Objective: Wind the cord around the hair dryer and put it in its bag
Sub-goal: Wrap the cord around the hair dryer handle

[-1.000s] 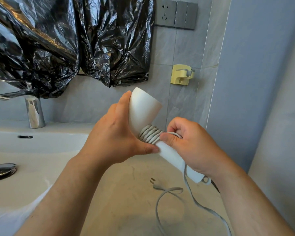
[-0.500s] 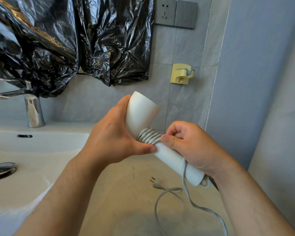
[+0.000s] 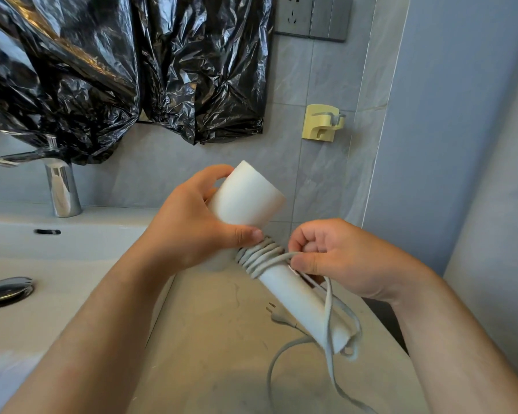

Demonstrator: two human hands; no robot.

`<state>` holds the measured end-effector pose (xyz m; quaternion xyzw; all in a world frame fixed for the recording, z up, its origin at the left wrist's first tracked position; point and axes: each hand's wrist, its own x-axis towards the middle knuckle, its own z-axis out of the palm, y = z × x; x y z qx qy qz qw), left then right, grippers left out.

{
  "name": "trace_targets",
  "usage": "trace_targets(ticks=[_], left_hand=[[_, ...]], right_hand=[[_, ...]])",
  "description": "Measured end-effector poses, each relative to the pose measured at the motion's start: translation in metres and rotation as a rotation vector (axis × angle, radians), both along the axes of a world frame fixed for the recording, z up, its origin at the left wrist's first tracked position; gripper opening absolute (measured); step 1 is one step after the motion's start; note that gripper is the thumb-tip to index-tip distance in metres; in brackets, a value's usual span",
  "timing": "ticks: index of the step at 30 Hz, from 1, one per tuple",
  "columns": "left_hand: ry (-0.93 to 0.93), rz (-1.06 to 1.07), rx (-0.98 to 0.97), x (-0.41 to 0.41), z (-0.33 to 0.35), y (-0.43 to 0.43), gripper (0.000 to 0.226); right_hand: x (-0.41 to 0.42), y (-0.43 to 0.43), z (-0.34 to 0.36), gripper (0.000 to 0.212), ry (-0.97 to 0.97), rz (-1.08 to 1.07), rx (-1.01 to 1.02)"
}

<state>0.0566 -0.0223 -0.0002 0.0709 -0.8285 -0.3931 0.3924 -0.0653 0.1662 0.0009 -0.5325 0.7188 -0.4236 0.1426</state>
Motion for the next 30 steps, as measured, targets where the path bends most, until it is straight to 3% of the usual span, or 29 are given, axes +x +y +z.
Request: trace_targets(ticks=[4,11,18,20,23,26,28,30], left_hand=[[-0.017,0.035,-0.145,0.002,0.002,0.002,0.087],[0.050,-0.060,0.006,0.005,0.002,-0.001,0.080],[0.093,-0.200,0.072,0.006,0.005,0.000,0.084],[0.086,-0.190,0.021,0.007,0.006,0.003,0.085],[0.049,-0.195,-0.003,0.005,0.003,0.004,0.080],[0.071,-0.238,0.095,0.004,0.000,0.003,0.084],[0.114,-0.258,0.174,0.004,0.000,0.002,0.083],[0.173,-0.259,0.253,0.003,0.000,0.002,0.081]], right_hand=[[0.003,-0.008,-0.005,0.008,0.074,-0.123,0.022],[-0.003,-0.008,-0.005,0.015,0.016,-0.091,-0.034],[-0.013,0.010,-0.001,0.004,-0.385,0.241,-0.043],[-0.015,0.009,-0.002,0.002,-0.302,0.178,0.008],[-0.016,0.005,-0.001,0.018,0.024,-0.019,0.042],[-0.018,0.002,-0.002,0.010,-0.114,0.028,-0.066],[-0.021,0.000,-0.006,0.037,-0.160,0.089,-0.125],[-0.022,-0.004,-0.006,0.039,-0.193,0.108,-0.222]])
